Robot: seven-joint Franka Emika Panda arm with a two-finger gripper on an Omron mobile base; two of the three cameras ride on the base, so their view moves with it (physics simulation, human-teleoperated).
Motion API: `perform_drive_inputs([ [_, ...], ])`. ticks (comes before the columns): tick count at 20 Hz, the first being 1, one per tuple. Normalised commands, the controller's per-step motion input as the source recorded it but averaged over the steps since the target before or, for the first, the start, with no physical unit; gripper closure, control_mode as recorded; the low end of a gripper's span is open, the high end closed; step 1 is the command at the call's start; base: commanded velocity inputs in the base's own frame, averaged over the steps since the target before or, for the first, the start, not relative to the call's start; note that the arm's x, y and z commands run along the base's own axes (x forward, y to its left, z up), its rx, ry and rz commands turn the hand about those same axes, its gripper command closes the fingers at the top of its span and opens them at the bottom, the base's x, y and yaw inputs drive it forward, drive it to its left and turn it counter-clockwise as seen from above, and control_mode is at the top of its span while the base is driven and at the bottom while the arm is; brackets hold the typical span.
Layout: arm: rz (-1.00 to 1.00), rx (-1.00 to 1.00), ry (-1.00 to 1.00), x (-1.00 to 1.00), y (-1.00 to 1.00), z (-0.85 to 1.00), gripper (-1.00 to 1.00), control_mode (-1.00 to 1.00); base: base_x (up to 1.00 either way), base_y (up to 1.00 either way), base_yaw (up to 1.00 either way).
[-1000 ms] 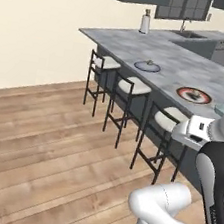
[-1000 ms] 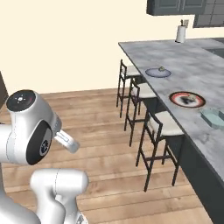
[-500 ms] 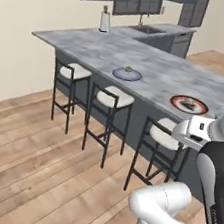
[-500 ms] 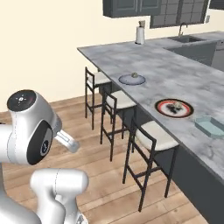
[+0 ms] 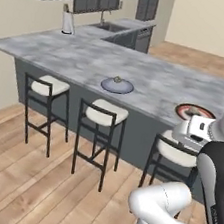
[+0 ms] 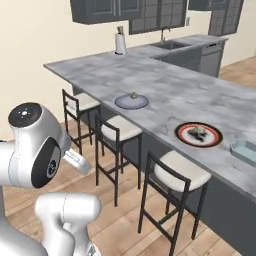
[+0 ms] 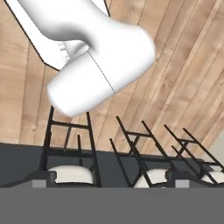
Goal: Place two dumplings into each of the tupperware containers and then place the containers in the fridge.
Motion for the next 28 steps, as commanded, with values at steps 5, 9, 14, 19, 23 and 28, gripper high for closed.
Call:
perform_drive_inputs([
  [5, 0.00, 0.00, 0.00, 0.00, 0.00, 0.00, -1.00, 1.00, 0.61, 0.51, -0.49],
  [9, 0.00, 0.00, 0.00, 0.00, 0.00, 0.00, -1.00, 1.00, 0.53, 0.43, -0.50],
  [14, 0.00, 0.00, 0.00, 0.00, 0.00, 0.00, -1.00, 1.00, 0.78, 0.81, -0.44],
  [19, 0.00, 0.00, 0.00, 0.00, 0.00, 0.00, -1.00, 1.00, 0.86, 0.84, -0.31],
  [23, 0.00, 0.00, 0.00, 0.00, 0.00, 0.00, -1.00, 1.00, 0.76, 0.54, -0.32],
  [28, 0.00, 0.00, 0.00, 0.00, 0.00, 0.00, -1.00, 1.00, 0.54, 0.34, -0.44],
])
